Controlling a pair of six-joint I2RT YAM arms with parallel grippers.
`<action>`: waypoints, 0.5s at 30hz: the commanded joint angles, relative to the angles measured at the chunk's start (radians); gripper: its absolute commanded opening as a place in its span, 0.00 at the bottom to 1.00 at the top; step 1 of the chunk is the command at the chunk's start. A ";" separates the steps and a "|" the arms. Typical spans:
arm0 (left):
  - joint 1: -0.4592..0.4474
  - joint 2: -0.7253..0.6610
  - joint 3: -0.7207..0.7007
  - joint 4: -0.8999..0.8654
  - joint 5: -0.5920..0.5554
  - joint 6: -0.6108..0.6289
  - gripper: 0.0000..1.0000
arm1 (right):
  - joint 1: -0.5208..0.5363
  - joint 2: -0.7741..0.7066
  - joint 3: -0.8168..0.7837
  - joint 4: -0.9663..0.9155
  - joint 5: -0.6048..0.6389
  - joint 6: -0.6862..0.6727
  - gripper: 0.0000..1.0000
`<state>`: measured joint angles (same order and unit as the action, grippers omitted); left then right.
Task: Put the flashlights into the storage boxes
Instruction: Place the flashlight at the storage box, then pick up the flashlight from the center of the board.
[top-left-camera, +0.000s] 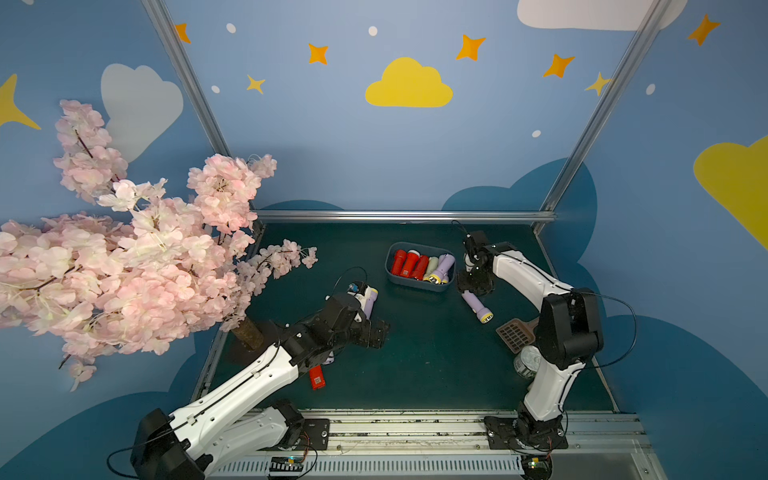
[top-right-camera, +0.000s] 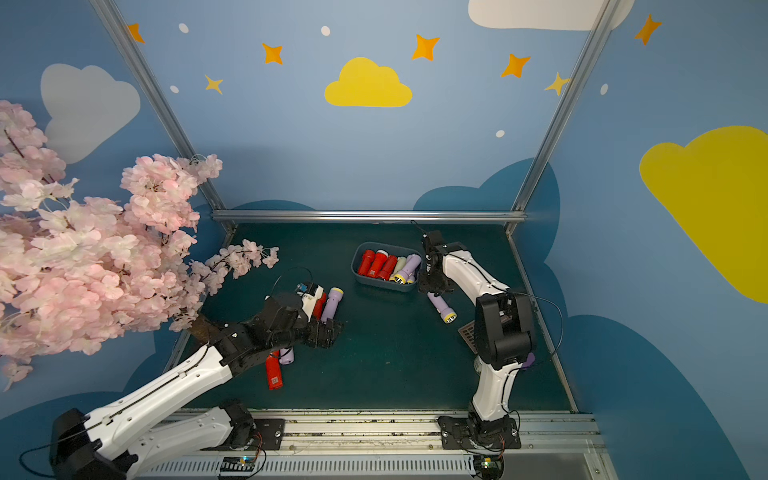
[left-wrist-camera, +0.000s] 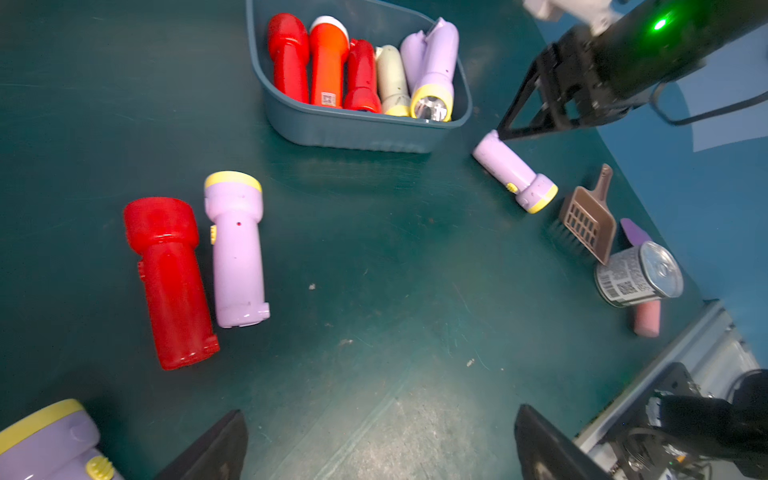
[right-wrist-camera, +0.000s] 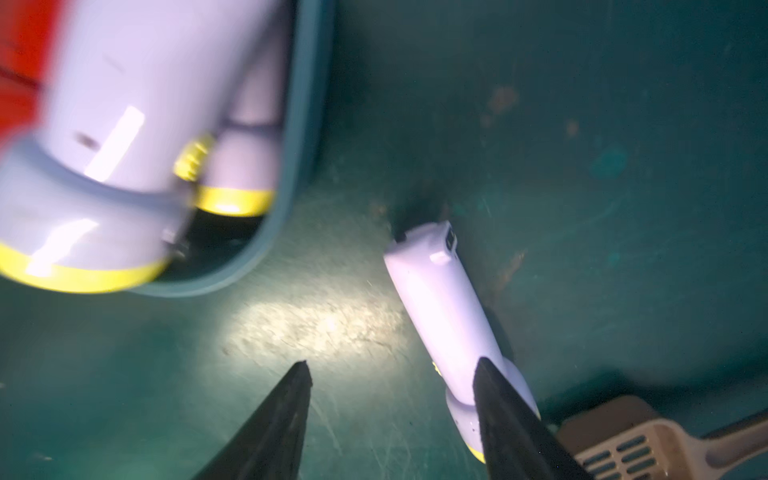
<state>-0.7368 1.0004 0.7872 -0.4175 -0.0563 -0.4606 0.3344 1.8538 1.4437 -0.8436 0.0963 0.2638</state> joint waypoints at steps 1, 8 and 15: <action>-0.024 0.007 0.000 0.035 0.045 -0.009 0.99 | -0.010 -0.057 -0.038 0.044 0.019 -0.009 0.62; -0.128 0.086 0.063 0.025 0.001 -0.007 0.99 | -0.036 -0.010 -0.073 0.103 0.000 -0.009 0.61; -0.174 0.092 0.077 0.012 -0.054 -0.014 0.99 | -0.061 0.057 -0.061 0.127 -0.015 -0.018 0.60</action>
<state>-0.9058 1.1027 0.8410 -0.3954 -0.0757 -0.4690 0.2832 1.8866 1.3781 -0.7349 0.0925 0.2531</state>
